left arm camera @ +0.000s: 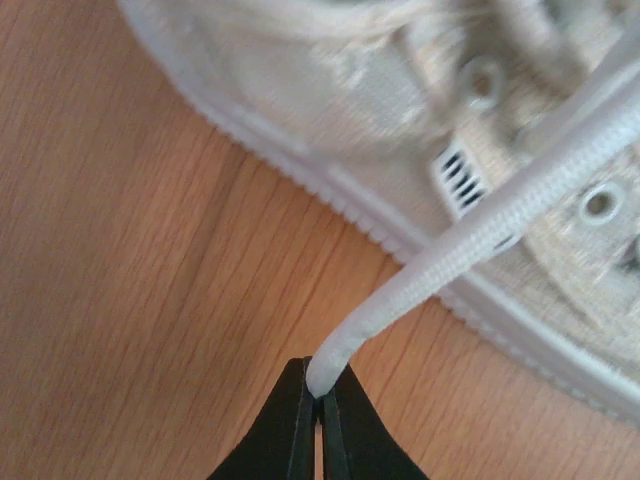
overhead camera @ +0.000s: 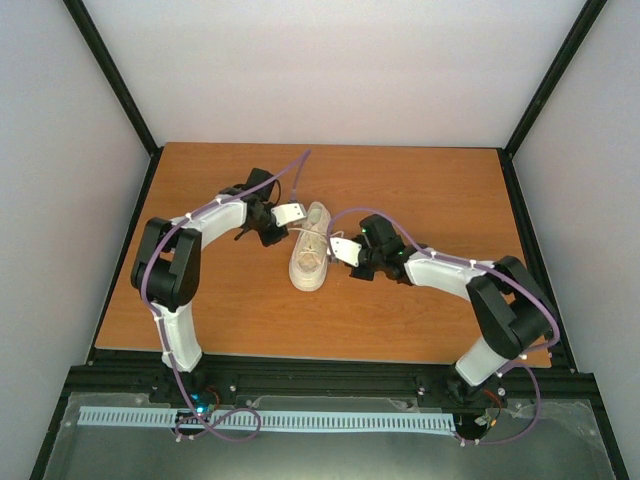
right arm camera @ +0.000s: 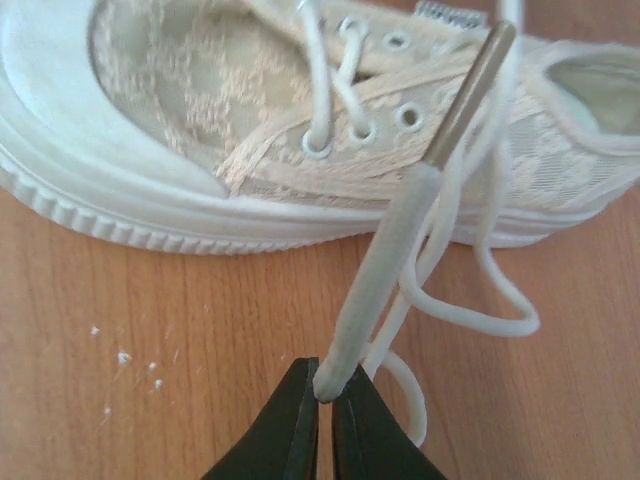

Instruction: Tie the shoes

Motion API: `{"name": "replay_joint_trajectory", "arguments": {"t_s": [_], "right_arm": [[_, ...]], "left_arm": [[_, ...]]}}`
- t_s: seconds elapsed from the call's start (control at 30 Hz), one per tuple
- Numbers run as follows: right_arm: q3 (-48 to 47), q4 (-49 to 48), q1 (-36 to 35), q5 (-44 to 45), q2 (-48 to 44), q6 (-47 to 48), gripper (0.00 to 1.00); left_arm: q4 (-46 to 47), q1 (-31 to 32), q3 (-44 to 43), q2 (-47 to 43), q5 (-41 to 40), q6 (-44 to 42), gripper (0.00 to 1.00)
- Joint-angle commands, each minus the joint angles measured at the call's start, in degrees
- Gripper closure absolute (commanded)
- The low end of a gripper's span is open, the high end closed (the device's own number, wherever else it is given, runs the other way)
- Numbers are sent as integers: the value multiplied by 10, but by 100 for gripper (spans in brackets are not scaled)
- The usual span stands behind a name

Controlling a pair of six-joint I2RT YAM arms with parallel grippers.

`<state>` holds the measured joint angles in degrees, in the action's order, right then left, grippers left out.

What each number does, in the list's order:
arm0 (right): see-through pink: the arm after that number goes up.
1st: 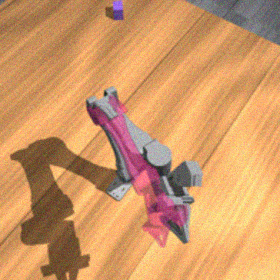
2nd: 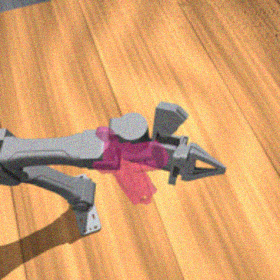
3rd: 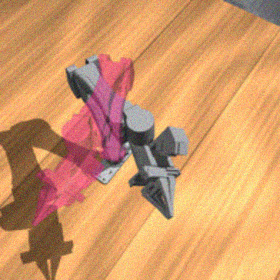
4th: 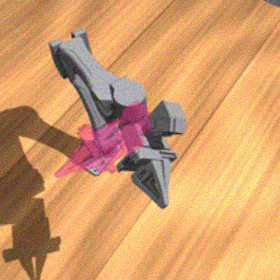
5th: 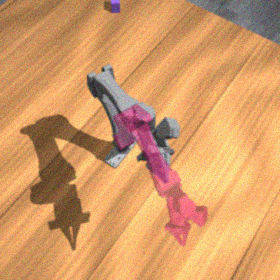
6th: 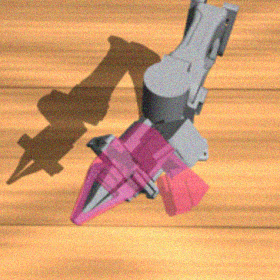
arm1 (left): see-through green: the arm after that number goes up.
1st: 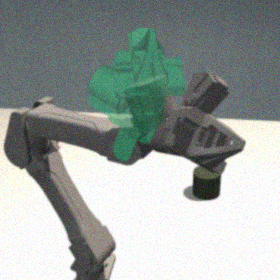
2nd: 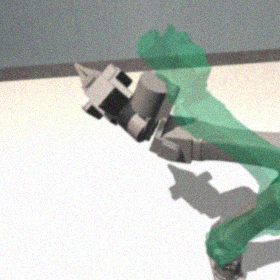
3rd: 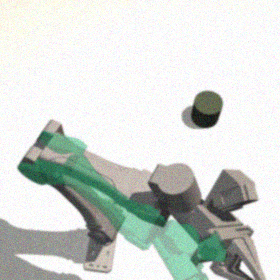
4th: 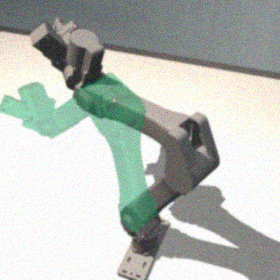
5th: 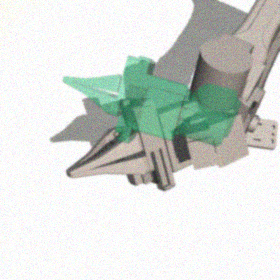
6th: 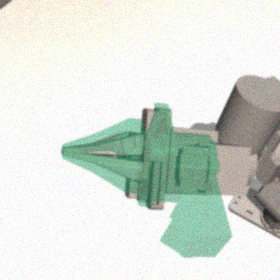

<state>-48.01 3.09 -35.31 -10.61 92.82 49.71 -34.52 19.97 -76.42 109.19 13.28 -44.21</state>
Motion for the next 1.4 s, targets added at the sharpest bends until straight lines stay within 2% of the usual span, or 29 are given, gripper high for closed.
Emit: {"name": "replay_joint_trajectory", "arguments": {"t_s": [0.0,0.1,0.2,0.33,0.43,0.67,0.9,1.03,1.23,1.37], "right_arm": [[20,-34,39,-98,-54,-76,94],[40,-85,92,-166,-91,-175,97],[56,-129,148,-194,-117,-265,97],[73,-182,211,-204,-131,-377,97],[64,-175,234,-206,-121,-421,97],[109,-206,298,-180,-136,-543,97],[123,-181,310,-198,-136,-566,97],[134,-188,339,-187,-136,-599,97],[138,-152,369,-177,-125,-604,97],[142,-135,397,-181,-118,-620,97]], "left_arm": [[-26,-41,-16,-34,36,40,99],[-35,-59,-16,-47,46,52,99],[-35,-77,-10,-60,56,56,99],[-31,-114,-36,-60,52,90,99],[-32,-143,-54,-51,40,111,99],[-38,-200,-19,-73,20,108,99],[-28,-242,13,-71,-22,95,99],[6,-249,27,-57,-86,89,99],[-1,-288,-12,-20,-77,105,99],[2,-301,-25,-2,-102,102,99]]}}
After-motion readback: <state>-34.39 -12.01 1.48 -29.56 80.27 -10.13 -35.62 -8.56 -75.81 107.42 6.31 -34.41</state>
